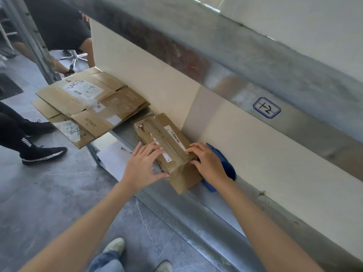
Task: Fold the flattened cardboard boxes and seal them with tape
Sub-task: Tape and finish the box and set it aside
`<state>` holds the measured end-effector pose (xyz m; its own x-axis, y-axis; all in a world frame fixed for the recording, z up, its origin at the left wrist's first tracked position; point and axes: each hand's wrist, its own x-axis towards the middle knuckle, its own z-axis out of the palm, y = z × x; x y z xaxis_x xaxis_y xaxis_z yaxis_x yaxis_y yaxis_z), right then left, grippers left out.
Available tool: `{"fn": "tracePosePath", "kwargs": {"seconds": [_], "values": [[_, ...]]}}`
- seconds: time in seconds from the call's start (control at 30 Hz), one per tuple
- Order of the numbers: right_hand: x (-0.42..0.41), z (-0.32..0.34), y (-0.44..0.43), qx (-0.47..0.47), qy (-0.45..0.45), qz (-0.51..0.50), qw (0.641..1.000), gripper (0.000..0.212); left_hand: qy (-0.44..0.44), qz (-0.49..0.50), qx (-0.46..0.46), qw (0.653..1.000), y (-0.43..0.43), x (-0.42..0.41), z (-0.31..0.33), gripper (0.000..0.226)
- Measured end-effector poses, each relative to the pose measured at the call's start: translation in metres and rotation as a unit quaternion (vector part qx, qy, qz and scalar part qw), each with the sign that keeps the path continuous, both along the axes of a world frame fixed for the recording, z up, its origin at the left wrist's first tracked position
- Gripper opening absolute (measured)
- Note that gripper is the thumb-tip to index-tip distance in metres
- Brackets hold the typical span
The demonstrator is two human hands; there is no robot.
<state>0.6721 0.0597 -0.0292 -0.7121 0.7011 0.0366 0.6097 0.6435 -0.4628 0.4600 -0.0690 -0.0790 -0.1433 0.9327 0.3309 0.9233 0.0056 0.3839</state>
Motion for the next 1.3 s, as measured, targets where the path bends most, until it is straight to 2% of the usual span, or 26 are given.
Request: {"fn": "tracePosePath", "kwargs": {"seconds": [0.13, 0.27, 0.37, 0.5, 0.6, 0.67, 0.77, 0.87, 0.93, 1.07, 1.3], "values": [[-0.001, 0.001, -0.007, 0.002, -0.007, -0.065, 0.998, 0.041, -0.015, -0.030, 0.026, 0.999, 0.013, 0.002, 0.002, 0.073], [-0.007, 0.003, -0.023, -0.017, -0.012, -0.116, 0.993, 0.053, -0.049, -0.124, 0.014, 0.991, 0.028, -0.040, 0.015, 0.056], [-0.014, 0.005, -0.035, -0.033, -0.011, -0.169, 0.985, 0.061, -0.058, -0.138, -0.018, 0.989, 0.047, -0.087, 0.028, 0.068], [-0.026, 0.005, -0.055, -0.029, 0.014, -0.251, 0.968, 0.062, -0.082, -0.116, -0.045, 0.989, 0.073, -0.136, 0.038, 0.087], [-0.038, 0.001, -0.074, -0.035, 0.042, -0.286, 0.957, 0.067, -0.164, -0.137, -0.085, 0.973, 0.085, -0.150, 0.034, 0.089], [-0.045, -0.003, -0.083, -0.047, 0.015, -0.302, 0.952, 0.078, -0.207, -0.151, -0.114, 0.960, 0.085, -0.149, 0.027, 0.088], [-0.051, -0.006, -0.092, -0.089, -0.017, -0.311, 0.946, 0.100, -0.235, -0.147, -0.091, 0.957, 0.075, -0.140, 0.015, 0.080], [-0.053, -0.007, -0.094, -0.158, -0.021, -0.298, 0.941, 0.125, -0.255, -0.133, -0.070, 0.955, 0.060, -0.134, 0.009, 0.076], [-0.059, -0.006, -0.093, -0.173, -0.006, -0.313, 0.934, 0.133, -0.269, -0.131, -0.057, 0.953, 0.053, -0.132, 0.005, 0.074], [-0.075, -0.013, -0.091, -0.157, 0.077, -0.362, 0.916, 0.126, -0.281, -0.145, -0.030, 0.948, 0.049, -0.130, 0.002, 0.074], [-0.097, -0.039, -0.092, -0.114, 0.165, -0.422, 0.884, 0.127, -0.358, -0.209, -0.082, 0.906, 0.062, -0.128, -0.001, 0.105]]}}
